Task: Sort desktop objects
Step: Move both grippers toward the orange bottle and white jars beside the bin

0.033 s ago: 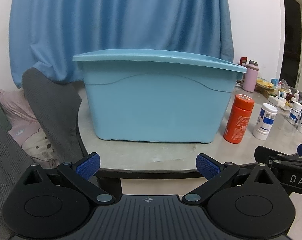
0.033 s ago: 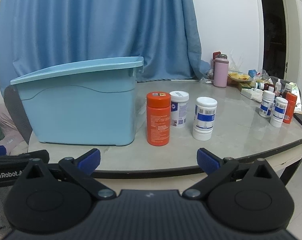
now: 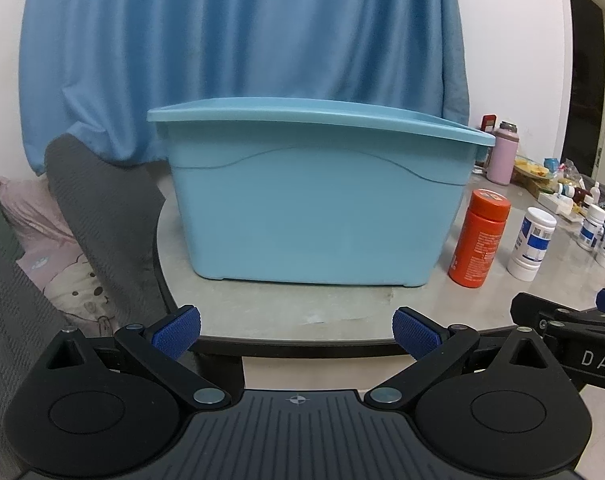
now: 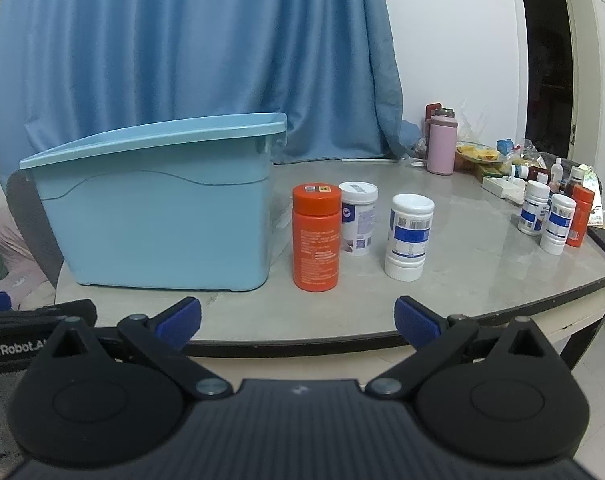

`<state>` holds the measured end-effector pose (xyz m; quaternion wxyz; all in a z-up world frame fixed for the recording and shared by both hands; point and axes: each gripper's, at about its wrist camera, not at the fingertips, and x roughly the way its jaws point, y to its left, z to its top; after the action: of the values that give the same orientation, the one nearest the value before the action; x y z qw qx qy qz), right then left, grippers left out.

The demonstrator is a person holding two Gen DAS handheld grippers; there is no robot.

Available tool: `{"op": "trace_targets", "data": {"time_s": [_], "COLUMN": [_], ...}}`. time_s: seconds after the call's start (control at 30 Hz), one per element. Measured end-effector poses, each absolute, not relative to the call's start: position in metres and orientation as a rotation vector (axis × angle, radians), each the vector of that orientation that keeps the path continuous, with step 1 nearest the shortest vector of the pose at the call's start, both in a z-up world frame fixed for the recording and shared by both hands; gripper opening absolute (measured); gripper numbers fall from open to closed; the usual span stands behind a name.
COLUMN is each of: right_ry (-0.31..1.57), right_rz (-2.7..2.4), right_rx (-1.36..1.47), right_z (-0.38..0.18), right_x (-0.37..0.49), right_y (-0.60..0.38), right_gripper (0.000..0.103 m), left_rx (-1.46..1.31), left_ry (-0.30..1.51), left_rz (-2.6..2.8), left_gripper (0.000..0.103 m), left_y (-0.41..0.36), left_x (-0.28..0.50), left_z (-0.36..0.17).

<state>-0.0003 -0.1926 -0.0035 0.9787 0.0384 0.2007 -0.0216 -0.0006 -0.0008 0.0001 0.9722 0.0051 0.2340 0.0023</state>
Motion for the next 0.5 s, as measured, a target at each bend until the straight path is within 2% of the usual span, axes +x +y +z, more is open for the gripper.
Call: {"op": "trace_targets", "data": {"time_s": [0.5], "right_ry": [0.4], "right_rz": [-0.04], "right_rx": [0.054], "right_z": [-0.0007], "right_x": [-0.003], "right_y": [-0.1975], "right_gripper": [0.103], "left_rx": [-0.029], "left_ry": [0.454], "left_rz": [-0.012], "left_gripper": [0.103], "left_y": [0.0002], "left_x": [-0.0085], "left_z": [0.0067]}}
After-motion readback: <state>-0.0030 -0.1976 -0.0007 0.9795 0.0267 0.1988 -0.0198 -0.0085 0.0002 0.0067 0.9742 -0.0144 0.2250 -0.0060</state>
